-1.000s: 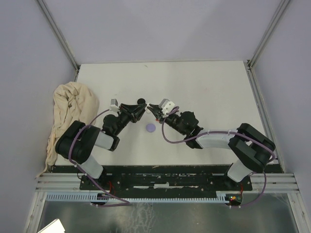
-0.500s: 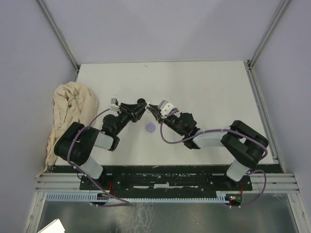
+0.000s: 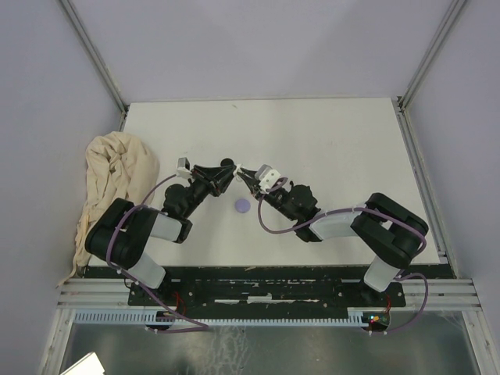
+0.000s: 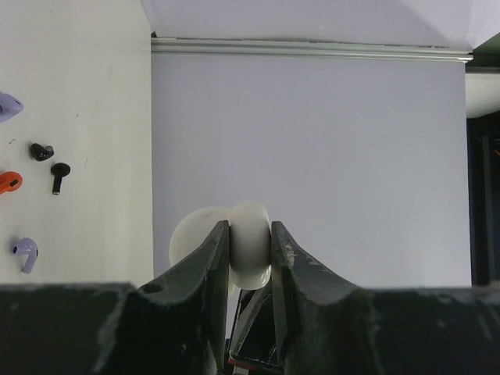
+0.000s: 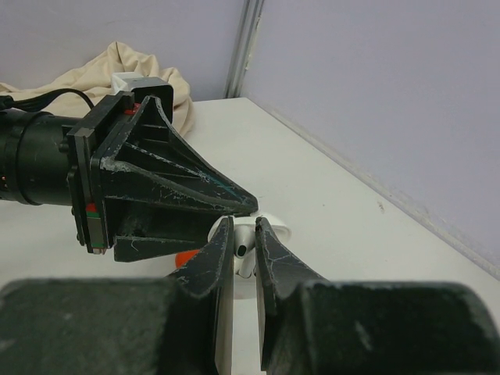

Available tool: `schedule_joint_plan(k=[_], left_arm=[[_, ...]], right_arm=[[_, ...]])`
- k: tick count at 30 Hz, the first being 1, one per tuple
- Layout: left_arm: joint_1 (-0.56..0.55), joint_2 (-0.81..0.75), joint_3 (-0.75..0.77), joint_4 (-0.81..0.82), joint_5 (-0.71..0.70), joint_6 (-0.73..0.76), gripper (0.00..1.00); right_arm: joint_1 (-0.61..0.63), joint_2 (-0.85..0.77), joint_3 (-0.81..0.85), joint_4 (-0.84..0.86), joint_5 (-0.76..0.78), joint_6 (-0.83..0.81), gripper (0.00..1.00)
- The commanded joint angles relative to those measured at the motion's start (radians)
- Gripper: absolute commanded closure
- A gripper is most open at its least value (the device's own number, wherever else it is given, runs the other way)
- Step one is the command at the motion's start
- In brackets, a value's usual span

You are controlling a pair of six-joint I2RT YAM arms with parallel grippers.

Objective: Insert the wireless bluetooth earbuds into the charging case
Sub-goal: Place the earbud in the charging case.

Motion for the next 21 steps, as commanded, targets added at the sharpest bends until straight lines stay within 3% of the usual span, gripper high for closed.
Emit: schedule_joint_plan(k=[1,21], left_arm=[[-0.003,-0.042,0.003,0.031,-0.014,-0.044,0.97],[-0.003,-0.043,0.015,0.010,-0.053,-0.086,0.97]], right_arm=[[0.008,0.009,-0.012,0.067,0.010,-0.014,0.99],[0.062,0.080,-0.027,0.170,0.109,-0.111,0.99]])
